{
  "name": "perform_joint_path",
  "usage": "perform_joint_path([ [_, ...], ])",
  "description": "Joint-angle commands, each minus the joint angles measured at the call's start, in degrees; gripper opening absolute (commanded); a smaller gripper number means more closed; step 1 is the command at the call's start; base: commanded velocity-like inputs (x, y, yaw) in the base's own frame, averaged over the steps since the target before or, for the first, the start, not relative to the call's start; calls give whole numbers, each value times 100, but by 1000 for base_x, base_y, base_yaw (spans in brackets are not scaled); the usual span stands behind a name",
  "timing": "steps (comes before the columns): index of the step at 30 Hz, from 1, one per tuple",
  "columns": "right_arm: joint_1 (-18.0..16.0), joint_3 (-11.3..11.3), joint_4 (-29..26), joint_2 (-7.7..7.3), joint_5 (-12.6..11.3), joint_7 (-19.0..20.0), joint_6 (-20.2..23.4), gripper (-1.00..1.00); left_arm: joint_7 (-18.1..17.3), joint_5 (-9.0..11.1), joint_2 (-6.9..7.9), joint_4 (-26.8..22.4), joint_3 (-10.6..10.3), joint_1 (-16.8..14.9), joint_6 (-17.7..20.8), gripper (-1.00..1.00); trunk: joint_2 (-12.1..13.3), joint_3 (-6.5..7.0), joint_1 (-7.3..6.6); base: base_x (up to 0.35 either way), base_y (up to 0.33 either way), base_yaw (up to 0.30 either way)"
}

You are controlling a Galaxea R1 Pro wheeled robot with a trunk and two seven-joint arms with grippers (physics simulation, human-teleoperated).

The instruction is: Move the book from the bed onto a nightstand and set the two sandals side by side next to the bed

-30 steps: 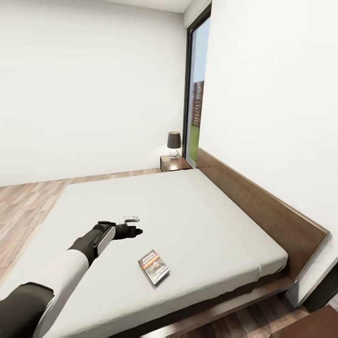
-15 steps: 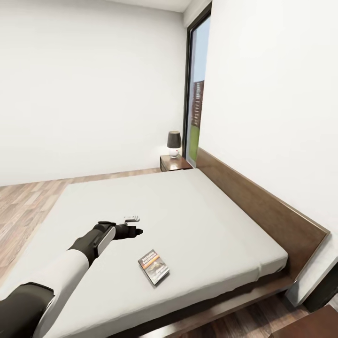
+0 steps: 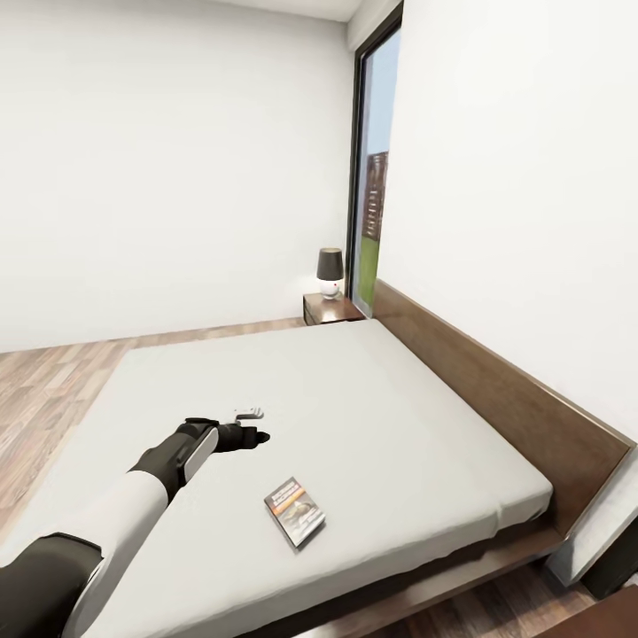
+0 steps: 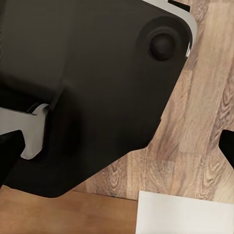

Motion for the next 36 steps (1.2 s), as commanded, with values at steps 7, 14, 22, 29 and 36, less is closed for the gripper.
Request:
perform_joint_path([
  [7, -7, 39, 4, -6, 6, 18, 6, 100, -6, 10, 6, -13, -56, -4, 14, 100, -8, -9, 2, 11, 7, 0],
  [14, -7, 39, 5, -11, 6, 18, 6, 100, -6, 10, 6, -10, -172, -4, 12, 100, -8, 5, 2, 79, 21, -114],
  [22, -7, 39, 4, -9, 6, 18, 6, 100, 31, 10, 0, -15, -240, -4, 12, 100, -8, 27, 2, 86, 29, -155],
  [29, -7, 39, 7, -3, 6, 18, 6, 100, 50, 10, -2, -16, -251, -4, 12, 100, -8, 31, 2, 16, 5, -35],
  [36, -7, 39, 7, -2, 6, 18, 6, 100, 54, 10, -3, -16, -253, -4, 12, 100, -8, 32, 2, 4, 1, -9],
])
